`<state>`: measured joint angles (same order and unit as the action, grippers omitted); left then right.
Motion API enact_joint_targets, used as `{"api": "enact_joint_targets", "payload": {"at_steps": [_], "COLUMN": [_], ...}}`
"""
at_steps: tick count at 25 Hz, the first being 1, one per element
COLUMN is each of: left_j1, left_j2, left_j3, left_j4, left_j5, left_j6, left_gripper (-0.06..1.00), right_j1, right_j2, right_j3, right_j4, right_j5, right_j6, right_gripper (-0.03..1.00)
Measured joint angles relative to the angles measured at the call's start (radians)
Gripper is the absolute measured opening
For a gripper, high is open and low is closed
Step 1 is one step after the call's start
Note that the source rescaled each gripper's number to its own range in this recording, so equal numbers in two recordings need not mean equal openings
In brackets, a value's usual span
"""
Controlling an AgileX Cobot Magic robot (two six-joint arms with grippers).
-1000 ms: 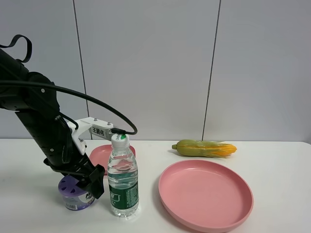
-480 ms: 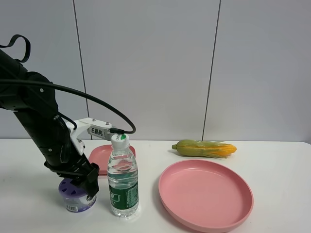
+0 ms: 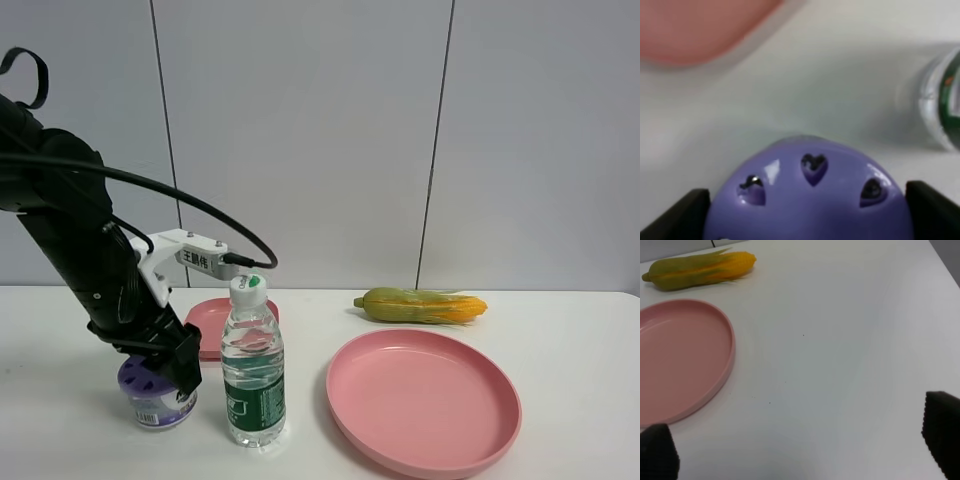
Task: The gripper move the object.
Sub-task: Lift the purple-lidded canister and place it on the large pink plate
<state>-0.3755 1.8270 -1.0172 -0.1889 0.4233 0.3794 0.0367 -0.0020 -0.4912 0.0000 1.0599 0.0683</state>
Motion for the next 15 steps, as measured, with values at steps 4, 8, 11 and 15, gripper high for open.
{"api": "enact_joint_targets", "payload": {"at_steps": [4, 8, 11, 15], "left_j1": [0.0, 0.0, 0.0, 0.0], "left_j2": [-0.068, -0.139, -0.198, -0.278], "left_j3": [0.0, 0.0, 0.0, 0.0], "left_j4": [0.001, 0.001, 0.003, 0.019], "left_j5": [0.028, 0.059, 0.091, 0.149], "left_j6": [0.0, 0.0, 0.0, 0.0], "left_gripper": [0.01, 0.01, 0.01, 0.01], "right_j1": [0.0, 0.0, 0.0, 0.0], "right_j2": [0.0, 0.0, 0.0, 0.0], "right_j3": [0.0, 0.0, 0.0, 0.0], "right_j4": [0.0, 0.0, 0.0, 0.0], "right_j5": [0.0, 0.0, 0.0, 0.0], "right_j6": [0.0, 0.0, 0.0, 0.0], "right_gripper": [1.0, 1.0, 1.0, 1.0]}}
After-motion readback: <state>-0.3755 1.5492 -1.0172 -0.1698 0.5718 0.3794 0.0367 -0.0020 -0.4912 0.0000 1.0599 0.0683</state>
